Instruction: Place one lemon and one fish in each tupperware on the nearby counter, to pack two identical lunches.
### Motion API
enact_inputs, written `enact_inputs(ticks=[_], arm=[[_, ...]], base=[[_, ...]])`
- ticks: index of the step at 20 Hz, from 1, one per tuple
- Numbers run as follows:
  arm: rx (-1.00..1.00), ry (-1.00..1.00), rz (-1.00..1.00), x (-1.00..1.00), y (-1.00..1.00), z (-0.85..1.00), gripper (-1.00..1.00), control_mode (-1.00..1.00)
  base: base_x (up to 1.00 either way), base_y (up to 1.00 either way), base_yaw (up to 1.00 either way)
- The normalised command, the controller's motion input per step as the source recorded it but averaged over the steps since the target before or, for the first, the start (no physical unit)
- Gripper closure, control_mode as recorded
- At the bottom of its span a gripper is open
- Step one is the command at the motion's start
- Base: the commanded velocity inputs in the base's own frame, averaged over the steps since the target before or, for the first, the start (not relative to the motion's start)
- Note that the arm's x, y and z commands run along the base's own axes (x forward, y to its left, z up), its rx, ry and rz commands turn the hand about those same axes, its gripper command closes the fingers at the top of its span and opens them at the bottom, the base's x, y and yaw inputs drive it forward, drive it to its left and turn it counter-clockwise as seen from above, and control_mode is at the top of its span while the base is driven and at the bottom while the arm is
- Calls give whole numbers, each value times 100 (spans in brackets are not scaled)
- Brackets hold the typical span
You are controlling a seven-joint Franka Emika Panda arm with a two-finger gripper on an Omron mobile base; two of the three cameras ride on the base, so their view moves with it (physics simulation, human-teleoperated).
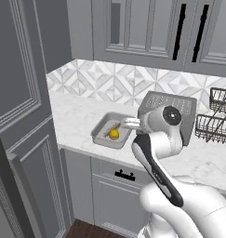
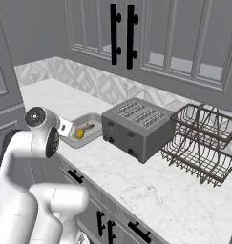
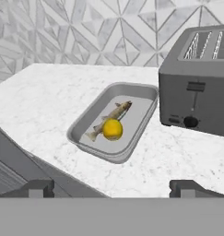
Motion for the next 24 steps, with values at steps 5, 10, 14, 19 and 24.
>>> enact_inputs(ticks=[5, 10, 14, 19, 24], arm=[[-13, 18, 3, -100, 0, 98, -100, -100], [-1, -1, 3, -100, -31, 14, -100, -100], [0, -4, 4, -100, -61, 0, -100, -100], [0, -1, 1, -60, -22, 0, -100, 100], [0, 0, 0, 0, 0, 0, -100, 100]], base=[[0, 0, 0], [0, 0, 0], [0, 0, 0], [-40, -6, 0], [-100, 0, 9]])
